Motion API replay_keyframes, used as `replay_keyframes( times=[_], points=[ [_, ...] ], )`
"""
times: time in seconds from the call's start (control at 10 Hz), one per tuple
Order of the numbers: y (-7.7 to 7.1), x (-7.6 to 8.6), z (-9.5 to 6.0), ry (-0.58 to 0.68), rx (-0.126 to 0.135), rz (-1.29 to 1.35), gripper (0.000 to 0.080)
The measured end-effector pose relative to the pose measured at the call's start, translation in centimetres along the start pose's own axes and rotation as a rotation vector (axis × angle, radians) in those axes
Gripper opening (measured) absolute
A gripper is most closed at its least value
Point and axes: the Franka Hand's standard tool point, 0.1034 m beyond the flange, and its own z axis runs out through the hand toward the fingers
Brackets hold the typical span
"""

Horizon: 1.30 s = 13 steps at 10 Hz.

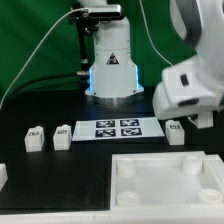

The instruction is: Assemble one leg

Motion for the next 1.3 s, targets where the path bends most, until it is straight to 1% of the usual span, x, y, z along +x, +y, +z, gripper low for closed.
replay_keyframes(
  times=[0.1,0.2,0.3,0.4,0.5,0.6,0.7,0.8,0.9,1.0,1.1,1.2,1.3],
  points=[
    [0.8,0.6,-3.0,0.121,0.007,-0.052,0.0294],
    [1.7,-0.5,-6.4,0.234,-0.001,-0.082,0.0294],
    [2.5,-1.3,-8.7,0.362,-0.012,-0.072,0.0294],
    [2.6,-2.3,-9.2,0.452,-0.028,-0.058,0.0294],
    [2.8,-2.0,-9.2,0.542,-0.037,-0.059,0.0294],
    [3.1,-1.6,-9.5,0.656,-0.044,-0.054,0.0294],
    [3.4,-1.3,-9.8,0.76,-0.059,-0.061,0.0294],
    [4.3,-0.3,-11.5,0.854,-0.078,-0.091,0.0294],
    [5.3,0.6,-15.2,0.974,-0.104,-0.122,0.0294],
    [6.4,1.2,-18.0,1.075,-0.128,-0.147,0.0294],
    [7.2,1.9,-19.7,1.141,-0.128,-0.145,0.0294],
    [7.8,2.1,-20.2,1.272,-0.167,-0.144,0.0294],
    [8.7,1.9,-19.9,1.375,-0.215,-0.136,0.0294]
  ],
)
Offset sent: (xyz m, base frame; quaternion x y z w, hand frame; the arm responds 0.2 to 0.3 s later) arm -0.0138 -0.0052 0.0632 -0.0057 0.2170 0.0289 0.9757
